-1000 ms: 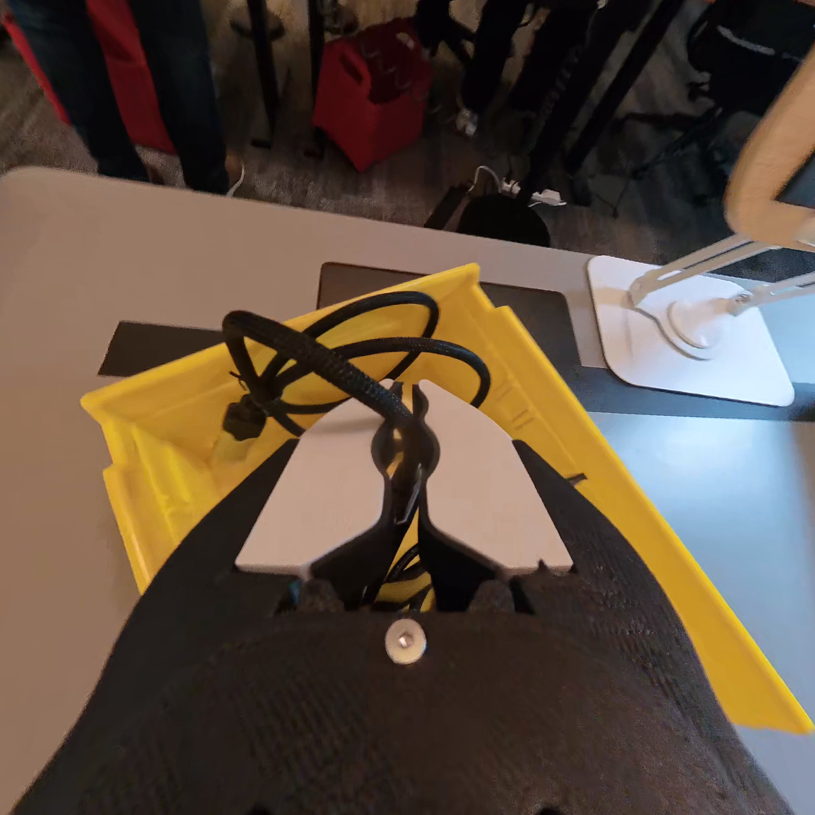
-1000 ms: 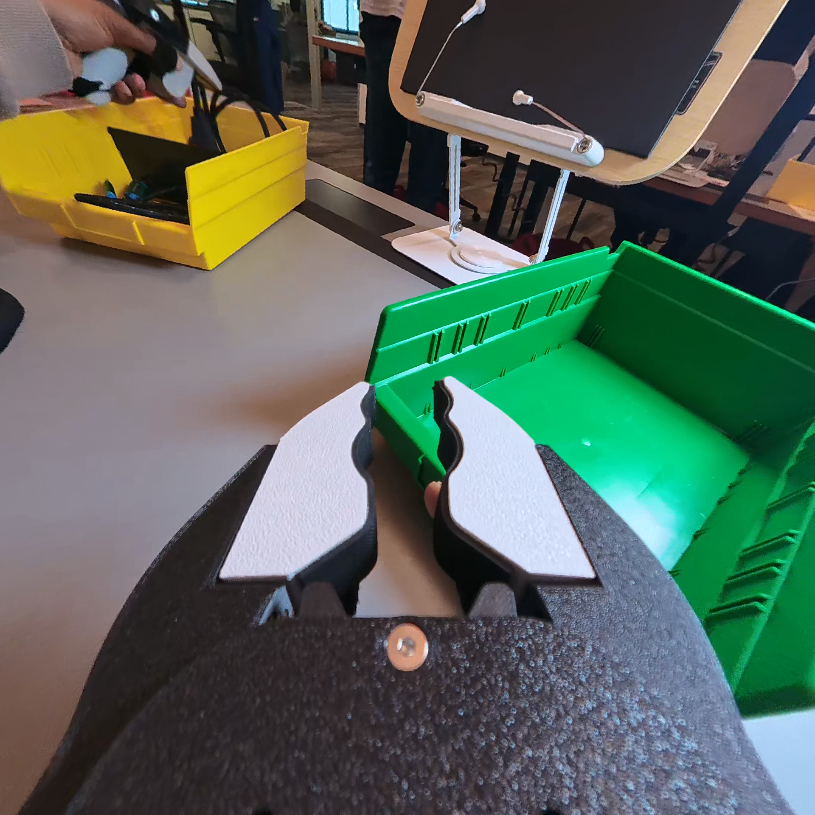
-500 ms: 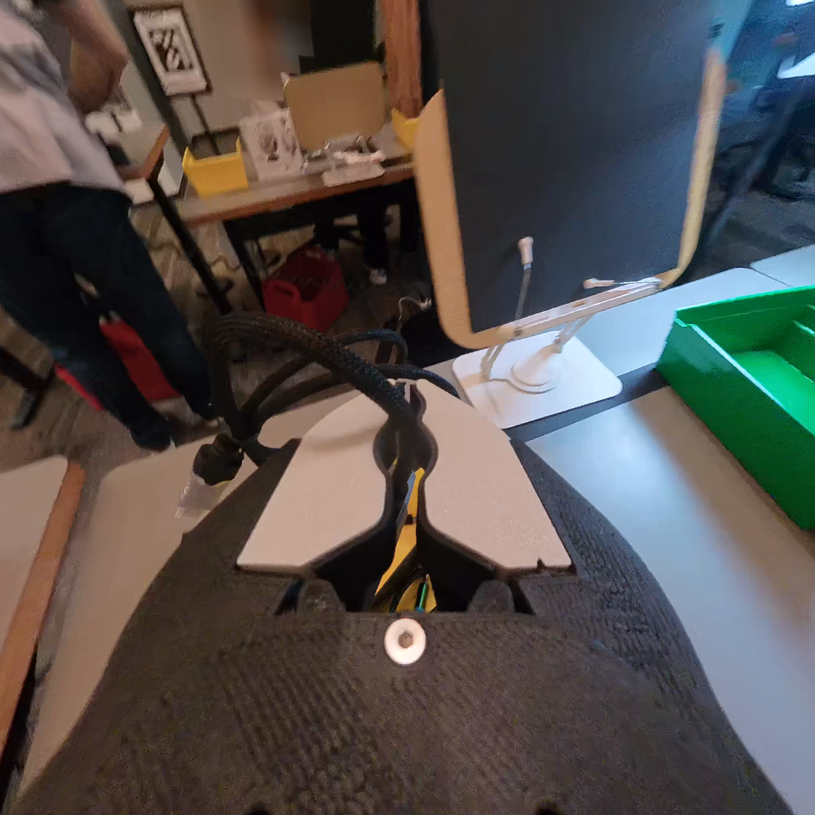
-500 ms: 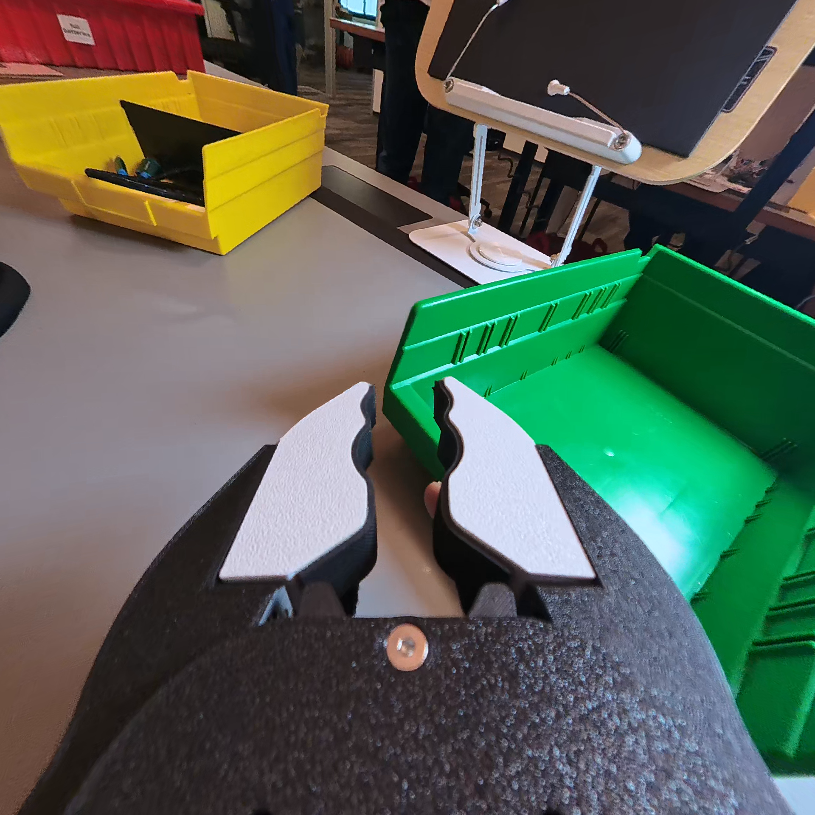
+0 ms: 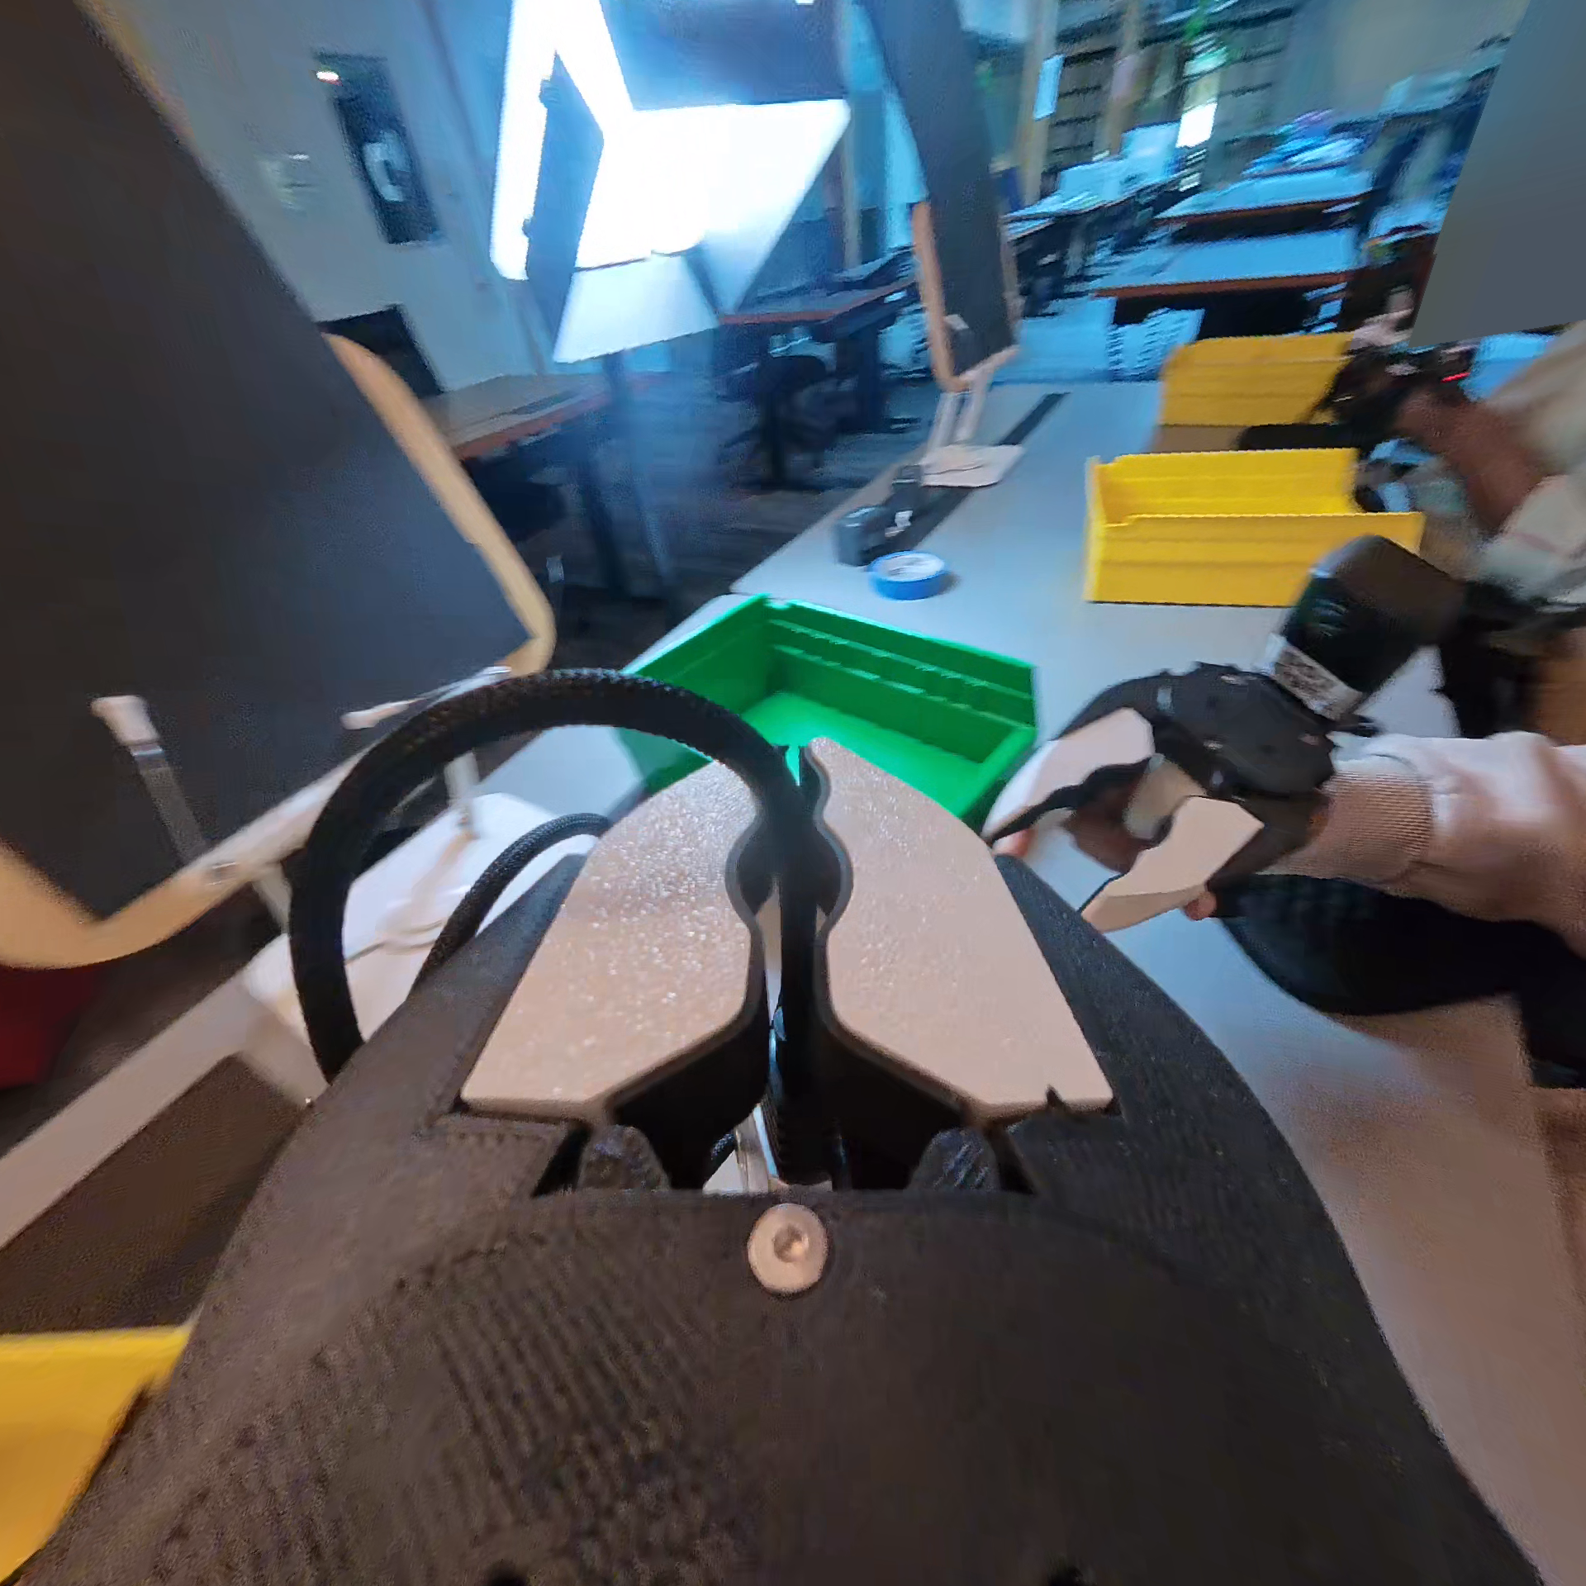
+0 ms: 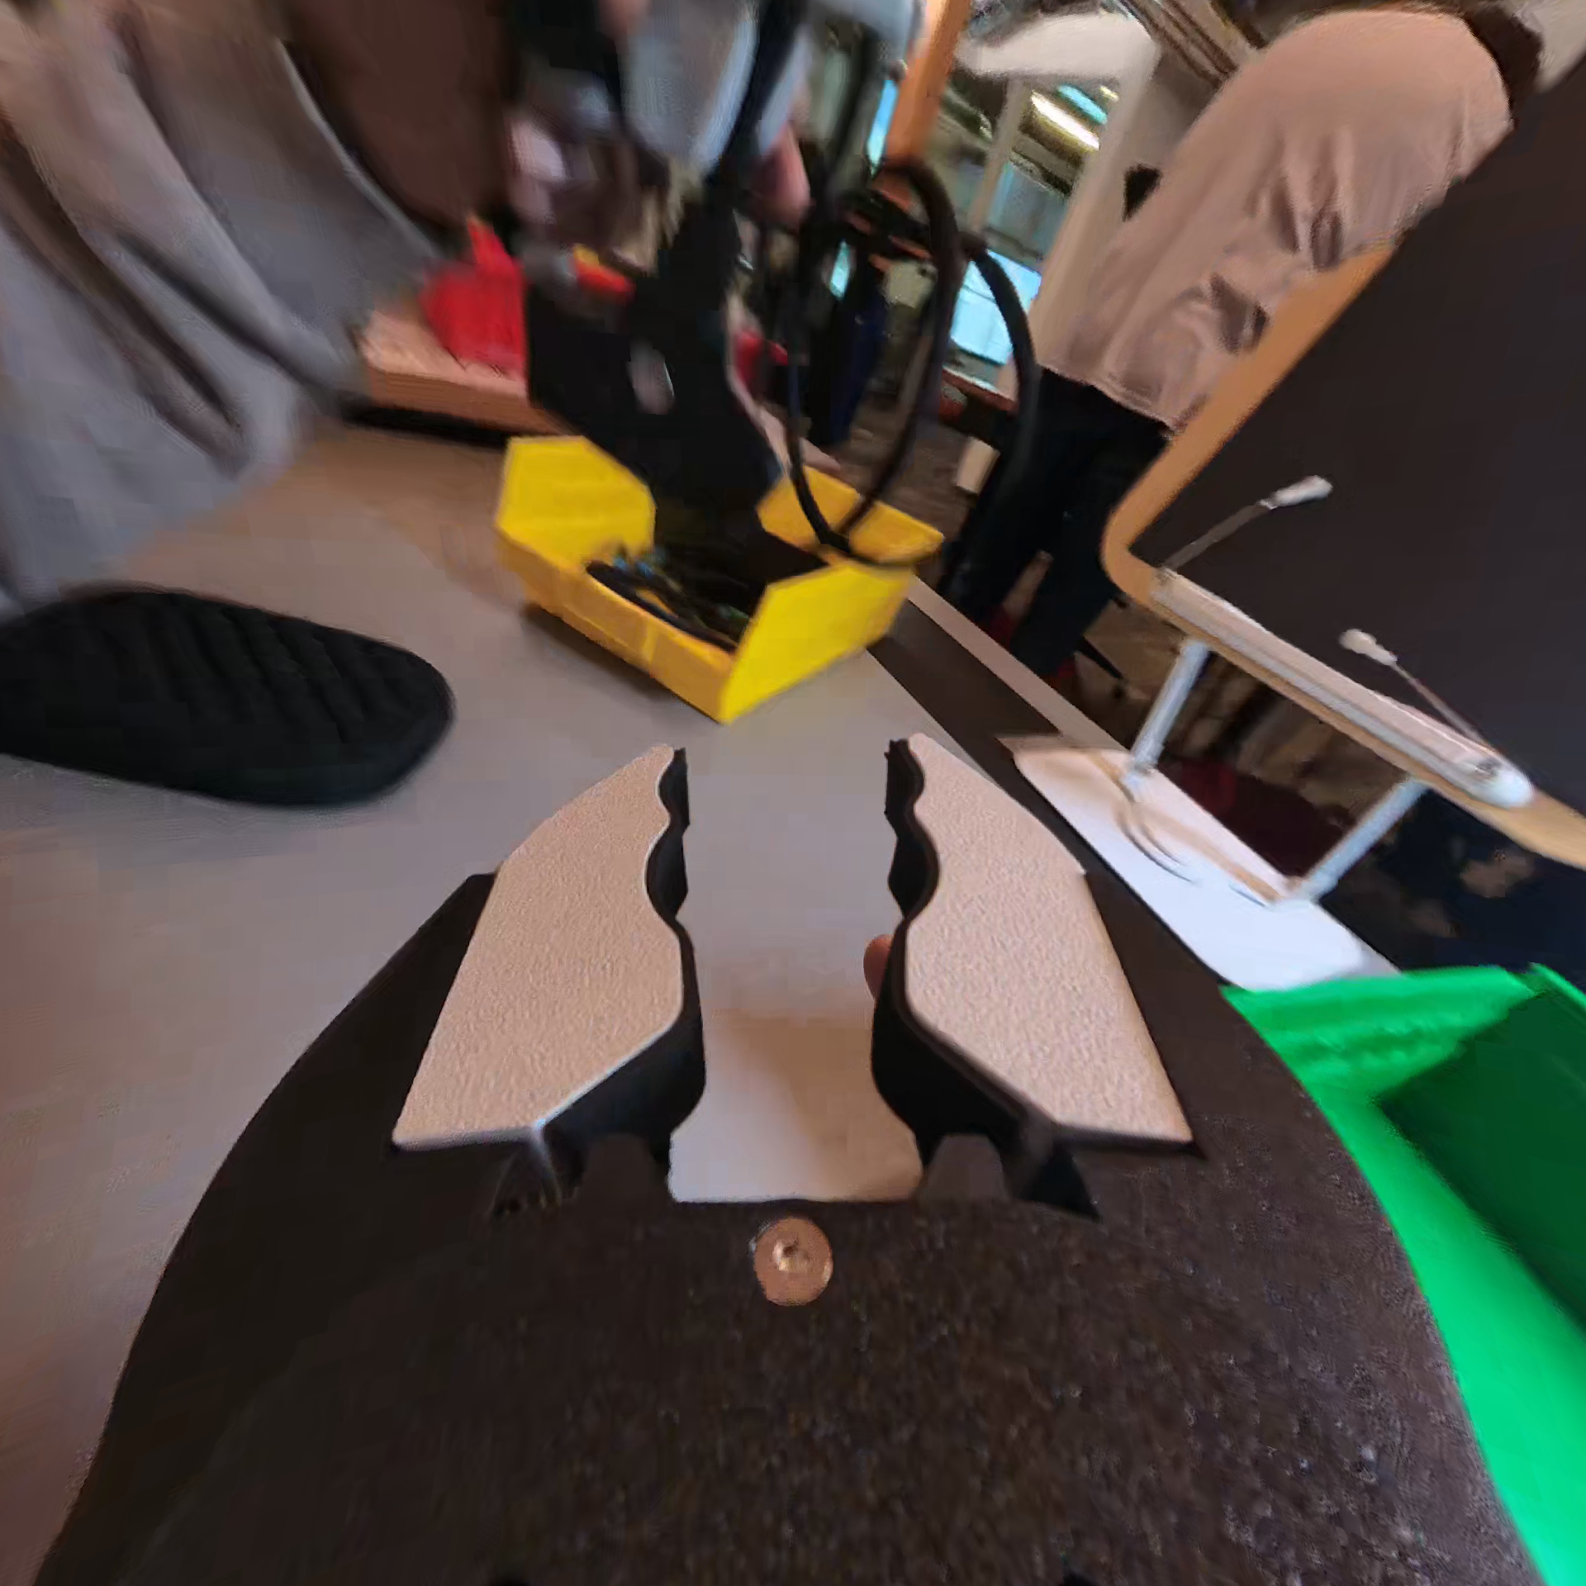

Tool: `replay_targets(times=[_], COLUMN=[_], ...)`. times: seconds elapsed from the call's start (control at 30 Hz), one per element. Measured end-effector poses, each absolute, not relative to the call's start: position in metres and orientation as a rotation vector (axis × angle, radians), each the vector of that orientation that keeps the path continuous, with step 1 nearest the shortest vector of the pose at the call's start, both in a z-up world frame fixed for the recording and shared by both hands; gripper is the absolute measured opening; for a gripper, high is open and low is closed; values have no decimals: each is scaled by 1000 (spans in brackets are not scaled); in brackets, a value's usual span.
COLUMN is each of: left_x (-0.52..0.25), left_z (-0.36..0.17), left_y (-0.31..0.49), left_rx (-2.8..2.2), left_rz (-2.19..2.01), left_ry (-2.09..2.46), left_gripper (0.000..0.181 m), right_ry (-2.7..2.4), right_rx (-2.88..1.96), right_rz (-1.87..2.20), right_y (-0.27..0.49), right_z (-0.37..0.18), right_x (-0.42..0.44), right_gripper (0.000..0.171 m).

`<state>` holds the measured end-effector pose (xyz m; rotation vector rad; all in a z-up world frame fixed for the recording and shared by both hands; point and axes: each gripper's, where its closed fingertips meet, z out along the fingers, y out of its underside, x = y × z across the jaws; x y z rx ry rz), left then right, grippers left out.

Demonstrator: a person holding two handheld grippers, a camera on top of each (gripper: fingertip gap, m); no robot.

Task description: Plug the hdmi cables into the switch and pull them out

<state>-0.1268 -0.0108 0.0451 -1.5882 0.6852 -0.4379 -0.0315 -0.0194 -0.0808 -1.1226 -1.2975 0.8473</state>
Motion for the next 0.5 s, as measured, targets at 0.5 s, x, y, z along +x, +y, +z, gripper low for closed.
replay_targets(times=[0.5], left_x=[-55], left_z=[-46], left_y=[-2], left_rx=[-1639], left_rz=[-675], left_ry=[805], left_gripper=[4], right_ry=[-1501], right_rx=[-1273], right_rz=[677], right_y=[-12], right_z=[-119], right_x=[-58], right_gripper=[48])
